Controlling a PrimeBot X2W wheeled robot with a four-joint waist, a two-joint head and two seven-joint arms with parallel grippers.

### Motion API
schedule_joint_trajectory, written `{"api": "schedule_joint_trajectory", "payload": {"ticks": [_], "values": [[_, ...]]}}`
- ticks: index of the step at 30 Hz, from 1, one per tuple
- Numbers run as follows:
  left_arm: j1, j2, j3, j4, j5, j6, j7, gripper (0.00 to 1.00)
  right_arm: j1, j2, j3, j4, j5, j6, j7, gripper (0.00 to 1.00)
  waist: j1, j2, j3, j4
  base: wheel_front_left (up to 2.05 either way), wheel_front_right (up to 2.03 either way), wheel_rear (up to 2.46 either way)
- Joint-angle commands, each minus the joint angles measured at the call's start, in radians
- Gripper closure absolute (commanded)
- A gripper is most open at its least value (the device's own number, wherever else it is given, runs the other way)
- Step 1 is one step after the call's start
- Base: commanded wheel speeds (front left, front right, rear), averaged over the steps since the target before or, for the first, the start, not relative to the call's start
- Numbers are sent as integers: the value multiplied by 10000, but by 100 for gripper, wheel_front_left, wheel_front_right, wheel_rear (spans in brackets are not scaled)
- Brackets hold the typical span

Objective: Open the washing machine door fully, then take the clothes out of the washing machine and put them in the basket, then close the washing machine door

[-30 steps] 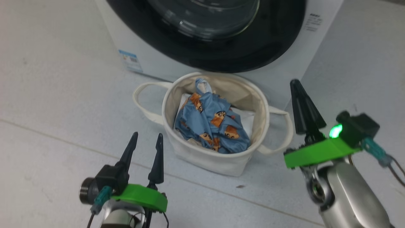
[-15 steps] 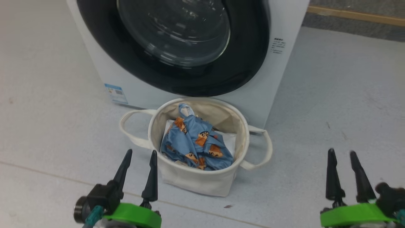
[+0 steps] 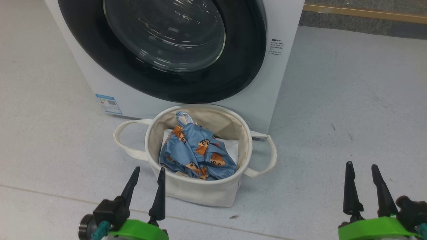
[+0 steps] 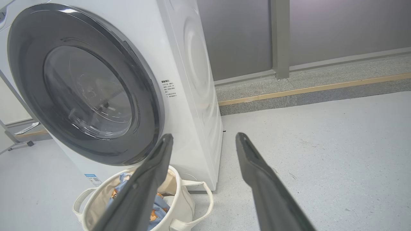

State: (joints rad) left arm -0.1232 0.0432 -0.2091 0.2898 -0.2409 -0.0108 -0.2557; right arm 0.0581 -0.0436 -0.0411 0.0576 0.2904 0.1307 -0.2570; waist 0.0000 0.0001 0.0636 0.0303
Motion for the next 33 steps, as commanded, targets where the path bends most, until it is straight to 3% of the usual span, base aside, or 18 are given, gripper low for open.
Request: {"api": "schedule_joint_trajectory", "payload": {"ticks": [1, 33], "values": [[-361, 70, 308, -265, -17, -56, -61, 0, -333, -67, 219, -249, -124, 0, -48, 0, 0, -1, -22, 12, 0, 0, 0], [-283, 70, 290, -231, 121, 25, -61, 0, -306, -66, 356, -226, -66, 0, -48, 0, 0, -1, -179, 155, 0, 0, 0]]}}
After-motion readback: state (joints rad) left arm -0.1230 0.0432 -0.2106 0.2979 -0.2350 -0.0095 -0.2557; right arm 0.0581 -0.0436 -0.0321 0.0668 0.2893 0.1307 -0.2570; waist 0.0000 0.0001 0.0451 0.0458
